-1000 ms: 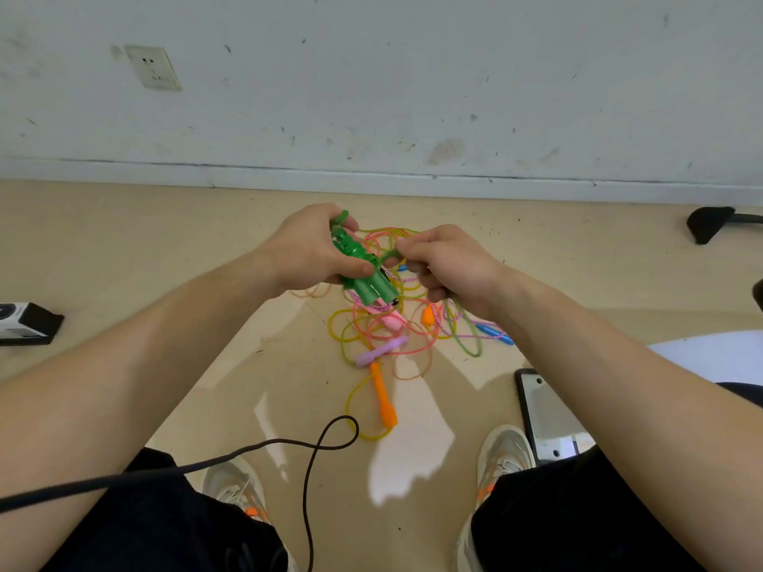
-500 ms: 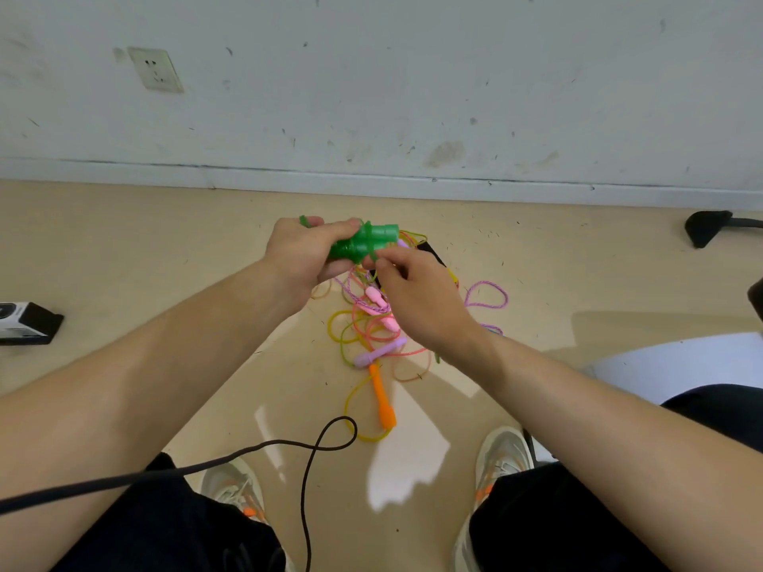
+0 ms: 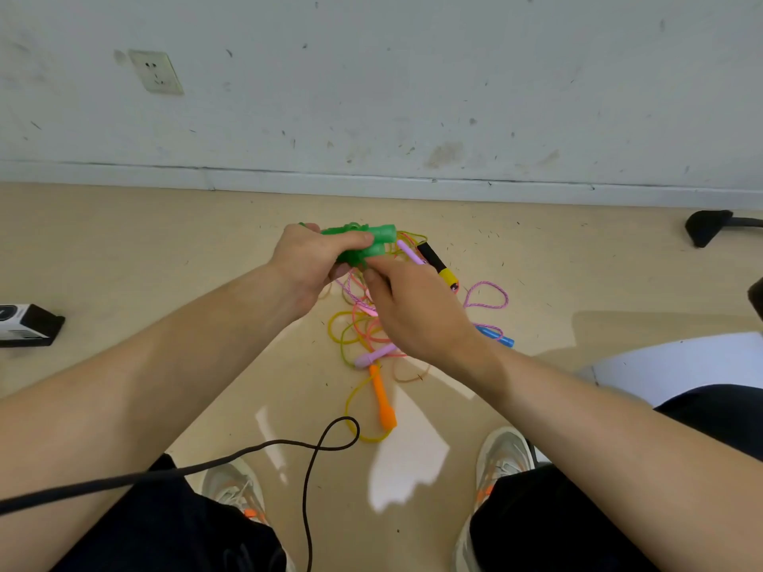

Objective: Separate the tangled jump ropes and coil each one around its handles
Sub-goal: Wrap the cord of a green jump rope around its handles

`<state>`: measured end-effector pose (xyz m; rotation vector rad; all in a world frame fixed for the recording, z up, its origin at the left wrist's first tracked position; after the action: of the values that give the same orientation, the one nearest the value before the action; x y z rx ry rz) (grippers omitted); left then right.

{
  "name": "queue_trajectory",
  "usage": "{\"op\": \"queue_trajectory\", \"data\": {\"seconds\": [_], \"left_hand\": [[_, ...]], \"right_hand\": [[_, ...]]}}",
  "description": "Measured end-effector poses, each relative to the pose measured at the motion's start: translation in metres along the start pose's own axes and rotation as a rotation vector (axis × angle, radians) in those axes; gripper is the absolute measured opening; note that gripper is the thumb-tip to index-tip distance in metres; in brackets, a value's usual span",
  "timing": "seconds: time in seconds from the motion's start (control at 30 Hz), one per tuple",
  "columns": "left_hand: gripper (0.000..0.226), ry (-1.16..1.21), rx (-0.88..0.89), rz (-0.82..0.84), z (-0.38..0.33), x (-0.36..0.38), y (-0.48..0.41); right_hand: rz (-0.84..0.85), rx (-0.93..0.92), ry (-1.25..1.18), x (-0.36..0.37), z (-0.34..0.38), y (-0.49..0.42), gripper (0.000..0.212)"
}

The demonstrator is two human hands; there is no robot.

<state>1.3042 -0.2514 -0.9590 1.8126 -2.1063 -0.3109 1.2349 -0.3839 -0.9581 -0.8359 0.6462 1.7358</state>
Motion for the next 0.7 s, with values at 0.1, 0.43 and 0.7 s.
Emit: {"op": "queue_trajectory", "data": {"seconds": [0.1,0.43,0.7], "left_hand": [[0.074,0.049,0.000,0.031,-0.004,-0.005,-0.002],[0.073,0.085,0.025,0.044,-0.009,-0.004,0.003],[0.062,0.182,0.051,0.086,-0.019,-0.005,0.006]], "right_hand": [[0.034,0.021,-0.219,-0.008,-0.009,-0.002,0.026],[0.111,0.028,-0.427,-0.018,-0.014,-0.008,0.029],[0.048,0.042,-0.558,-0.036,-0.021,-0.009,0.038]]}}
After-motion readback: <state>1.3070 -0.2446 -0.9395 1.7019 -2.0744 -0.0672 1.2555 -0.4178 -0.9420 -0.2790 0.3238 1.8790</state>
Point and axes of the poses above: each hand's wrist, its own y-axis away from the middle knuckle, its own x-axis out of the palm, z = x × y, the point moved 2 cm from there along -y, towards the middle knuckle, and after that the axes turned 12 degrees about z, right-handed, at the moved point
